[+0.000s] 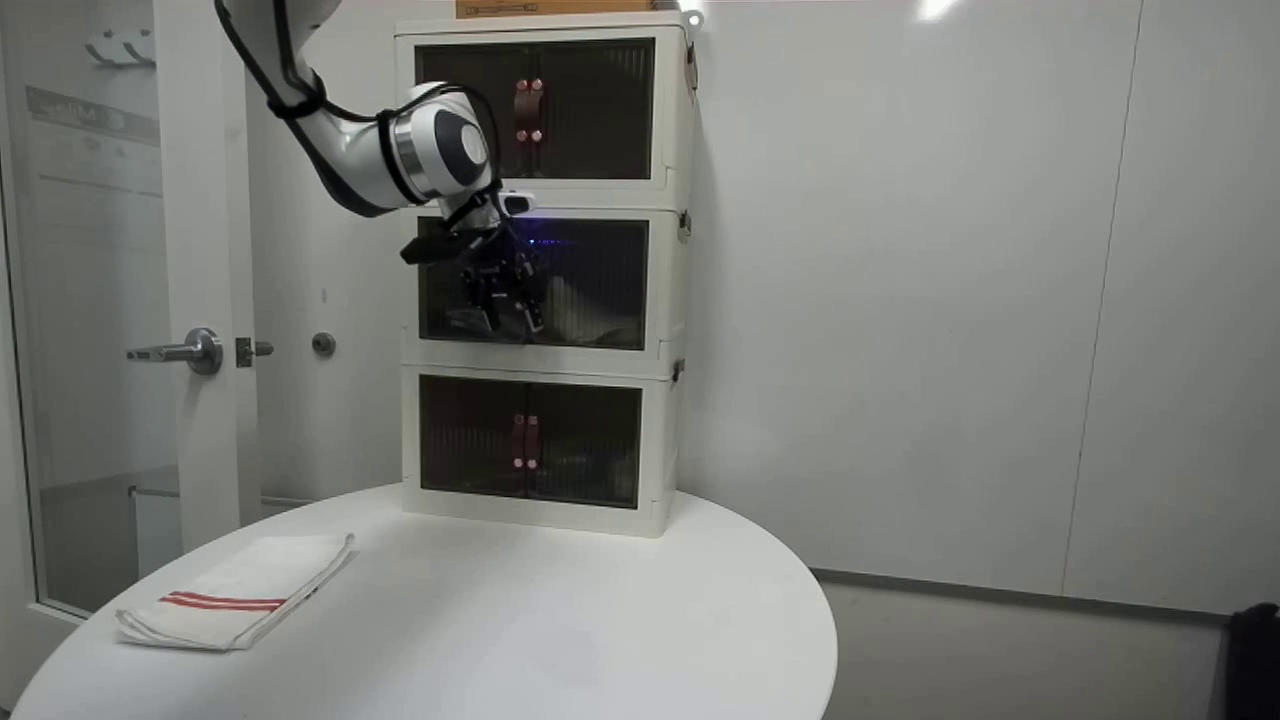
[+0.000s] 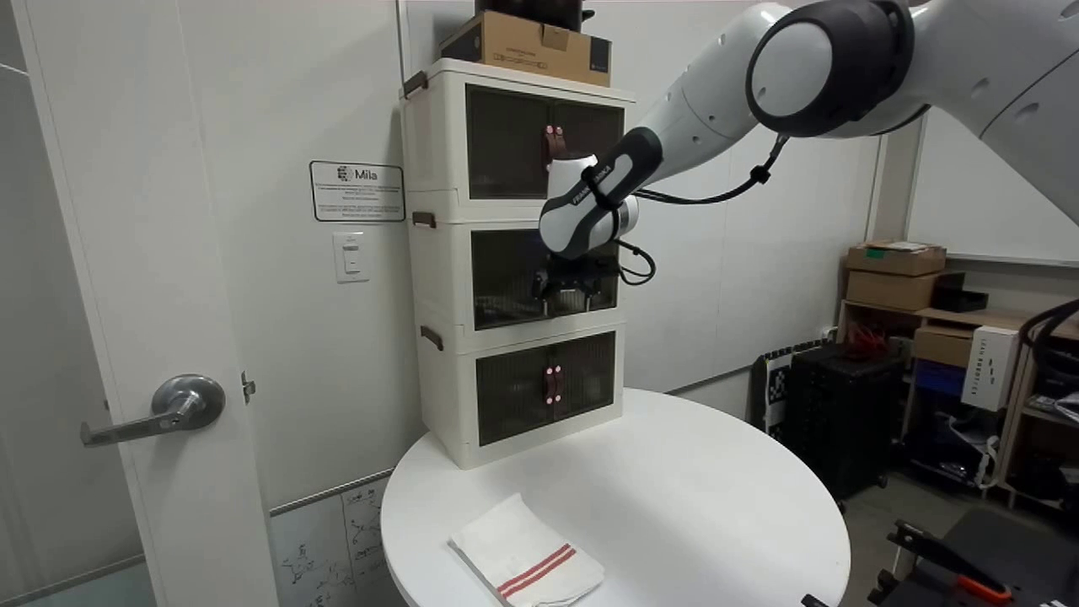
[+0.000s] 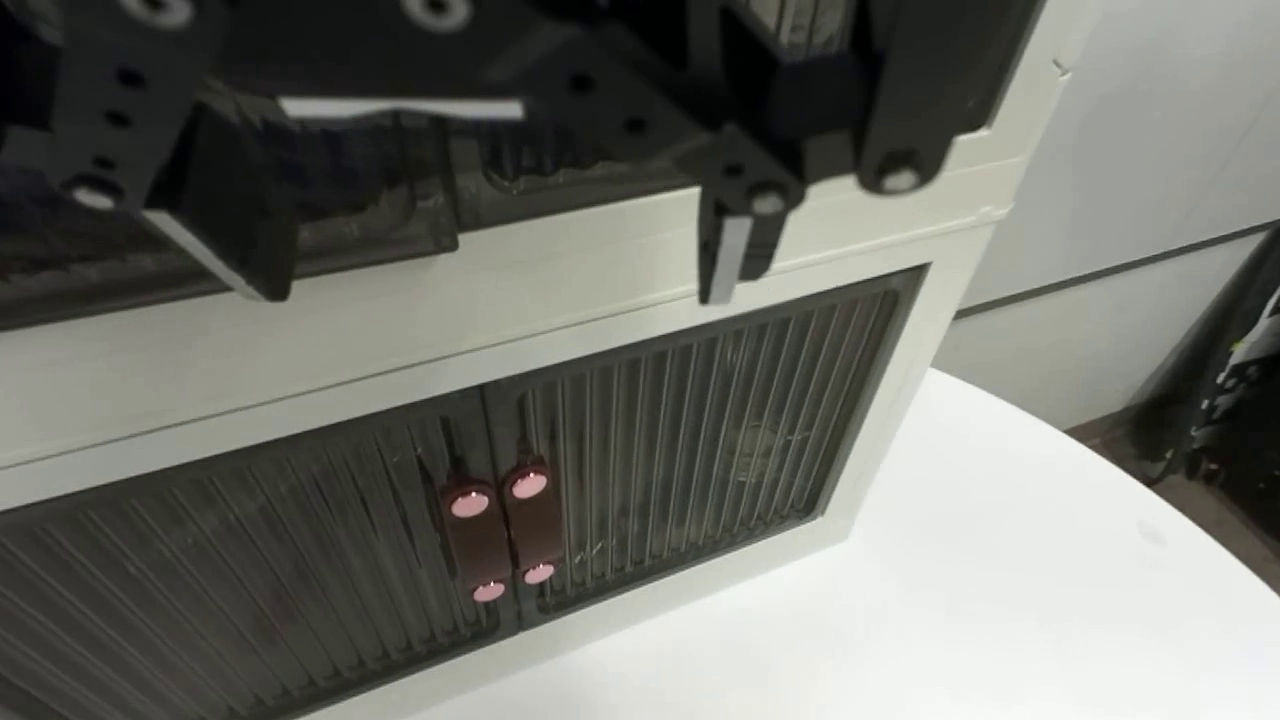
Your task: Put one towel in the middle cabinet, then close the right and left doors of the cabinet, respectively
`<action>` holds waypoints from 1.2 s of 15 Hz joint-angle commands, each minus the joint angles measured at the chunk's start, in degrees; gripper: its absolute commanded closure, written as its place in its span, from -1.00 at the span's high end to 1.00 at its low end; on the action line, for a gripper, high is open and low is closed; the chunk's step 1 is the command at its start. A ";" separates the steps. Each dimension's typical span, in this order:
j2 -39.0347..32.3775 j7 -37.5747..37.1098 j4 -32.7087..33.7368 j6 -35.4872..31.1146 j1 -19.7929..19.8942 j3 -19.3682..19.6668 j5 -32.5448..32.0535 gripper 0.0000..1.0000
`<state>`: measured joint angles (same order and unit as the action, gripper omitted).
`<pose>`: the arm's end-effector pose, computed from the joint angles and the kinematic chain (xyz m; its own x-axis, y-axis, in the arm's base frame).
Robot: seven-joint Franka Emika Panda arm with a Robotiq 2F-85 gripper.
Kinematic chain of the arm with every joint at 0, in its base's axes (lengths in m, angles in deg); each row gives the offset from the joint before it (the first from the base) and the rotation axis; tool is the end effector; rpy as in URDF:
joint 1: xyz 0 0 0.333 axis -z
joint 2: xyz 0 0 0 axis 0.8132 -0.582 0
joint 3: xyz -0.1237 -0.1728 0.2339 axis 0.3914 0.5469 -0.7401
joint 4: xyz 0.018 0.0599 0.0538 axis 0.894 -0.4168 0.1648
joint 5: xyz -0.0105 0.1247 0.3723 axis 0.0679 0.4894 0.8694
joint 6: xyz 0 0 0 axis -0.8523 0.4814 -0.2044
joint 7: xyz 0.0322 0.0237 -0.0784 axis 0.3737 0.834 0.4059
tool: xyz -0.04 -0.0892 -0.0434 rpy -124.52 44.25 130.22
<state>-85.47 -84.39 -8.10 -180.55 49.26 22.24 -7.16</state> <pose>0.7696 -0.0105 0.3172 0.8371 -0.3359 0.4318 -0.3974 -0.9158 0.0582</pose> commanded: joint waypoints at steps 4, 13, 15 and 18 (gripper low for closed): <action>-0.62 -6.61 -3.08 -12.44 -5.60 7.71 -1.25 1.00; -1.58 -14.92 -4.96 -16.19 -11.89 15.39 -2.50 1.00; -0.44 -13.81 -5.47 -14.92 -11.34 14.65 -2.08 1.00; 3.14 -9.12 -6.92 -9.71 -9.08 11.17 -0.84 1.00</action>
<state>-86.92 -97.96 -12.62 -195.01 38.11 36.62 -9.20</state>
